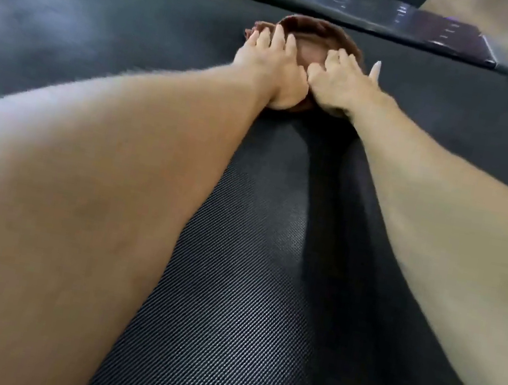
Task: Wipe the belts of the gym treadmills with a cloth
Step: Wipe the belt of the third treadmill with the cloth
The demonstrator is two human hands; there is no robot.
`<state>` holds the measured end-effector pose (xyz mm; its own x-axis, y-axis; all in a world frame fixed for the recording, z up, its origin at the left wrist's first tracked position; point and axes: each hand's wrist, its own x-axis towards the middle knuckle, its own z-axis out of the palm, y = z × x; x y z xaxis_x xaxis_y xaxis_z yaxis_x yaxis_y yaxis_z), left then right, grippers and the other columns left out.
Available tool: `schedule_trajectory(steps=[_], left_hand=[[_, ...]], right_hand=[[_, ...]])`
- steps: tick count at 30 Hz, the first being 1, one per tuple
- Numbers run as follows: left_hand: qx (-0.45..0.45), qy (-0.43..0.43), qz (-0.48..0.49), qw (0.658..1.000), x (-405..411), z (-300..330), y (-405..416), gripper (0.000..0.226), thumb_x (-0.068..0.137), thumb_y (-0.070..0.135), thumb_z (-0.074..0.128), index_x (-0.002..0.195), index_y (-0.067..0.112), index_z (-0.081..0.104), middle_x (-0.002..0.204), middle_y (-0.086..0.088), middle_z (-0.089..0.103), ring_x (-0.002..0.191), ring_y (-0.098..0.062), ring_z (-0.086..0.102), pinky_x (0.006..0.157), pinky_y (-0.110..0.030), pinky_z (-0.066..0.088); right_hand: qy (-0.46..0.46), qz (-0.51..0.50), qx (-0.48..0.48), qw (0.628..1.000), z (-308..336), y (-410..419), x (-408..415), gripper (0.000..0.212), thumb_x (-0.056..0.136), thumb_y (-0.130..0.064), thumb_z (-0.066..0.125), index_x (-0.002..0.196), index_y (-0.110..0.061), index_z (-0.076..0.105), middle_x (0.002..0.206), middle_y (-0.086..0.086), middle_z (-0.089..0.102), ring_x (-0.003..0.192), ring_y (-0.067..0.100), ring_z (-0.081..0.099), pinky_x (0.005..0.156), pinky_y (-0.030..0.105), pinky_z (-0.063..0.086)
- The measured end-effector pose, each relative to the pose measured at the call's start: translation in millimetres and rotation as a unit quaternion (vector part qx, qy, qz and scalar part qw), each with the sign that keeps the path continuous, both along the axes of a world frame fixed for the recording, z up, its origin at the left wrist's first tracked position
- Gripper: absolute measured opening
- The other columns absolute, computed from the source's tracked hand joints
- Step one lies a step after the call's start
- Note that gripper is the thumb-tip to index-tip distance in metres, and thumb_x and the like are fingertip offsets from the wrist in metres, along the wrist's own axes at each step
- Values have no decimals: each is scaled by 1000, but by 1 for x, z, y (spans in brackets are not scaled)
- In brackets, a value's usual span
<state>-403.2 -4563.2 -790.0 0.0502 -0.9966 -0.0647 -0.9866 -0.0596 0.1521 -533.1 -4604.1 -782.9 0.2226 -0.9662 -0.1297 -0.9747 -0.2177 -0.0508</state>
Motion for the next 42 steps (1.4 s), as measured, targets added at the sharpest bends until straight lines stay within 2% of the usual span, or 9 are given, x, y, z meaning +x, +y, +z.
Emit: schedule_trajectory(steps=[5,12,17,20,25,30,34,38,42], left_hand=[[-11,14,31,999,41,-10,20,76,98,40,20,162,3,2,170,-19,-4,158,-35,-2,128,-47,-1],[7,11,49,999,24,-11,190,72,103,35,22,161,-2,-1,170,-21,-7,158,-33,-6,128,-45,-3],[16,-17,16,1000,-12,8,315,77,97,41,1,161,-3,-3,169,-22,-7,158,-34,-6,129,-46,-2],[28,-11,4,1000,-18,17,355,69,108,37,19,161,0,-4,170,-19,-9,158,-31,-8,129,-45,-2],[17,55,23,998,1,28,389,70,109,43,25,163,8,0,172,-10,-10,158,-26,-9,128,-45,-2],[3,87,80,993,32,35,425,65,108,39,28,164,11,9,173,-5,-1,159,-18,-6,128,-49,-1],[5,114,111,987,50,28,436,64,107,41,32,164,15,15,173,-2,4,159,-15,-3,127,-49,-4],[-10,88,113,990,50,13,440,68,105,41,34,164,18,11,173,2,-2,158,-12,-8,128,-48,-6],[-17,89,117,989,49,7,440,69,103,39,39,164,20,13,173,4,-1,158,-11,-7,128,-47,-4]], right_hand=[[10,82,-9,997,-4,13,28,73,107,-49,20,165,-6,8,174,13,4,161,24,2,129,47,-4],[-55,116,2,992,-10,187,6,75,107,-49,26,166,-6,6,174,13,-2,161,22,-6,130,39,-7],[-42,100,32,994,2,315,-33,75,108,-50,22,165,-6,-1,173,13,-9,160,22,-12,130,41,-8],[-27,97,50,994,9,356,-41,75,109,-51,20,165,-7,-3,173,13,-11,160,22,-13,129,42,-9],[21,70,75,994,35,360,-27,76,107,-49,30,166,-6,7,174,15,-1,161,26,-4,127,51,-11],[-88,65,10,994,47,366,-3,64,100,-36,50,158,-14,33,165,8,34,156,24,23,129,53,-2],[-103,92,-15,990,43,374,20,58,103,-46,44,158,-27,36,170,7,26,159,24,14,127,59,-7],[-76,73,12,994,29,375,37,79,96,-76,35,164,-40,19,173,18,4,160,36,-4,124,61,-11],[-45,55,-4,997,10,372,40,87,91,-84,29,164,-43,10,173,19,-3,158,40,-11,123,64,-11]])
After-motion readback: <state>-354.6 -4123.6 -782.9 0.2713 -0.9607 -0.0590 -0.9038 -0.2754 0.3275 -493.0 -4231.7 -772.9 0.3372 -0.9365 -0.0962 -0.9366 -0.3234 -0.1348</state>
